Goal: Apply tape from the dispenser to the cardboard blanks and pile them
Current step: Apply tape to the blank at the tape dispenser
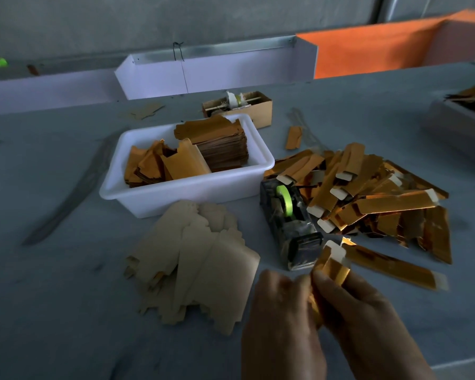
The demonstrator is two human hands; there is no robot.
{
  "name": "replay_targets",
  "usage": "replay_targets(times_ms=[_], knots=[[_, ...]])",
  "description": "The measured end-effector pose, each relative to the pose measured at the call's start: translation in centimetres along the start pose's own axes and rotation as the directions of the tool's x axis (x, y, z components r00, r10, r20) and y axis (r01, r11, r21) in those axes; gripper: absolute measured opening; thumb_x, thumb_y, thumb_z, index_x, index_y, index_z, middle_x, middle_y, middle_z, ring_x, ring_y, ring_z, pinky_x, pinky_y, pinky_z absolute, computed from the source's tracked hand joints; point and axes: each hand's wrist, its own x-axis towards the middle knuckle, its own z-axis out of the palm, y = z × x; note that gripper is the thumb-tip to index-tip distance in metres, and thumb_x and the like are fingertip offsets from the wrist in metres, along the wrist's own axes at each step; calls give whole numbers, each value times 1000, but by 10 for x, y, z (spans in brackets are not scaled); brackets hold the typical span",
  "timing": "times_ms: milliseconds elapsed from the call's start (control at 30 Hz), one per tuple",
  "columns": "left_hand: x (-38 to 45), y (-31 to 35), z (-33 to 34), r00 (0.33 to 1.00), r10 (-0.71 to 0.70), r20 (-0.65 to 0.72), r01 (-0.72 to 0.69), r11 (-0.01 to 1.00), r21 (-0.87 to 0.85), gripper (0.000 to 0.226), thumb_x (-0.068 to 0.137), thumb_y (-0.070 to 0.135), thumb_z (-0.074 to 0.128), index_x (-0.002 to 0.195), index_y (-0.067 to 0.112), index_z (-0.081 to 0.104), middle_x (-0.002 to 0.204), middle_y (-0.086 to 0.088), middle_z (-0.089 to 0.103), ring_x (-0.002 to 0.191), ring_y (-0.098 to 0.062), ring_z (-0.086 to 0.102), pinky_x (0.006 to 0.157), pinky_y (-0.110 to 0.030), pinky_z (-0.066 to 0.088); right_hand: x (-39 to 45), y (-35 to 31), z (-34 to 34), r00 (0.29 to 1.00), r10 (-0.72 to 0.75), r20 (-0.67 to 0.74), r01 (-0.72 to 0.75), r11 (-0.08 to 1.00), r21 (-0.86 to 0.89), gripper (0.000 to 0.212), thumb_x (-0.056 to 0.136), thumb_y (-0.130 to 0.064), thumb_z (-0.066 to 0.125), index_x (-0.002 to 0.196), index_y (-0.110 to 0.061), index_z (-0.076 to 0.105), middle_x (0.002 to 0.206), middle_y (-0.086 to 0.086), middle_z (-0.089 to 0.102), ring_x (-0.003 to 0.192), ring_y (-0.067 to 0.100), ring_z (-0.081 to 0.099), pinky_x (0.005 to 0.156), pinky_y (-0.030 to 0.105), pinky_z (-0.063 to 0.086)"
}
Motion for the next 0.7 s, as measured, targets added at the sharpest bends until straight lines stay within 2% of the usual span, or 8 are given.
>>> replay_targets(times_ms=[100,200,267,333,400,500,600,700], knots=[[7,-8,-8,968,-253,0,244,933,-266,8,82,34,69,84,34,61,84,14,60,77,8,56,65,-6,42,2,0,-1,1000,-5,19,4,1000,24,20,60,-17,65,76,-5,70,67,12,65,65,21,63,70,37,51],[12,-19,-12,949,-308,73,314,890,-329,11,80,40,69,77,32,62,72,11,66,69,6,60,58,-11,44,3,-3,4,998,-19,52,23,998,-63,24,61,-22,64,79,-7,70,65,9,66,65,21,65,73,37,52],[17,-21,-17,943,-328,56,321,852,-414,7,79,36,71,77,30,67,67,9,65,63,-2,59,60,-19,46,3,-11,7,990,-135,47,142,966,-214,29,64,-31,61,84,-11,68,69,5,69,66,13,67,68,30,50],[22,-26,-19,914,-405,5,333,745,-579,3,79,31,72,78,30,70,61,7,64,60,-10,57,59,-31,46,7,-22,5,932,-362,34,335,817,-469,27,71,-44,56,85,-24,65,77,0,67,67,5,62,60,24,44],[29,-31,-27,867,-498,-2,332,580,-744,7,80,20,73,74,21,71,61,-1,64,59,-15,54,50,-29,41,18,-37,0,873,-486,25,391,668,-633,13,82,-43,54,82,-32,63,80,-6,61,66,3,56,56,20,37],[36,-36,-38,835,-544,87,320,351,-880,7,78,14,68,71,13,68,68,-14,67,57,-18,56,44,-23,41,41,-50,0,900,-408,155,380,559,-737,18,89,-26,57,76,-38,56,78,-19,57,67,-3,55,55,13,35],[37,-35,-37,837,-529,142,340,297,-892,7,78,14,67,72,12,68,69,-12,67,52,-14,56,40,-22,43,56,-48,2,943,-277,183,318,592,-740,19,90,-26,57,73,-34,57,74,-10,61,62,3,57,53,14,38],[34,-35,-30,822,-536,193,384,270,-883,15,82,13,66,67,14,68,66,-11,65,58,-21,54,55,-31,40,62,-39,3,957,-247,150,275,621,-734,17,87,-29,61,71,-32,58,75,-5,63,72,9,60,58,19,44]])
